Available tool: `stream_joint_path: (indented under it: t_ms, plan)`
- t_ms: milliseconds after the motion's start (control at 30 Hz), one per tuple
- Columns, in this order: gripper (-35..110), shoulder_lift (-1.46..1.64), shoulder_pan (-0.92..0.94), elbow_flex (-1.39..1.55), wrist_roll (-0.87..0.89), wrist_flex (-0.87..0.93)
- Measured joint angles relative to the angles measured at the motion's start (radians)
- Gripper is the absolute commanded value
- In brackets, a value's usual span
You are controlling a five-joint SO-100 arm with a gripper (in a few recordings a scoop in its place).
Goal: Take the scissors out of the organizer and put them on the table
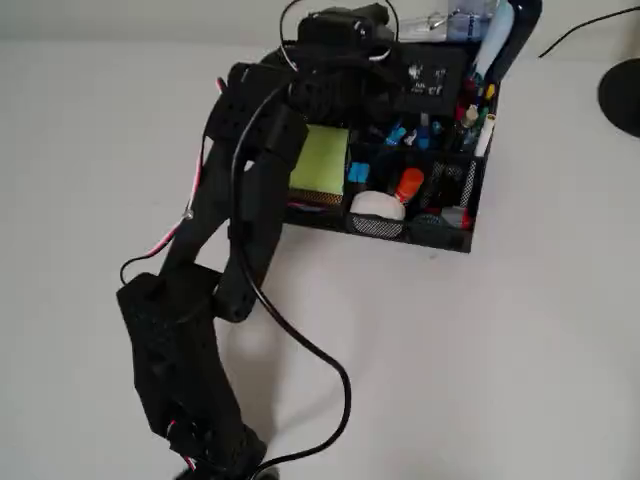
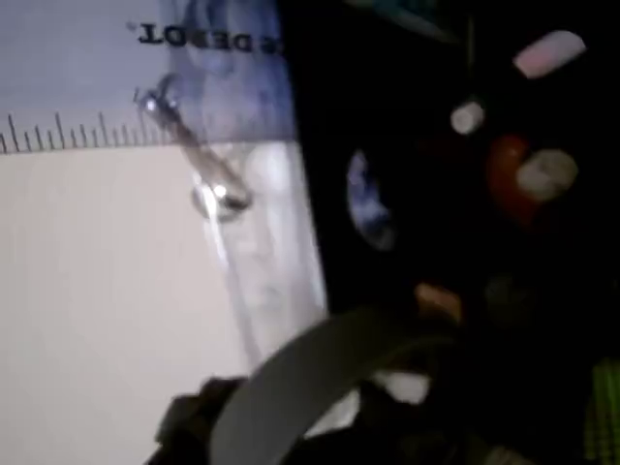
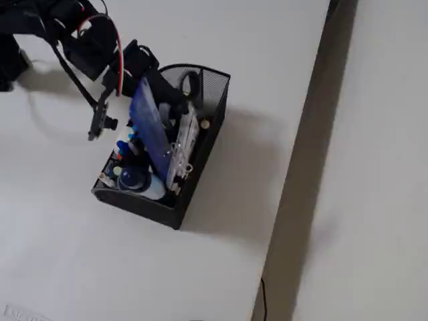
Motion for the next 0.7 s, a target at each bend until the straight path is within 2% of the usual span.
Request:
stream_joint_path:
  t_ms: [433,700]
  plan:
    - [0,0.092,0.008,0.003,0.0,0.044]
    - [0,0.288,0.014,0.005,-0.005,0.129]
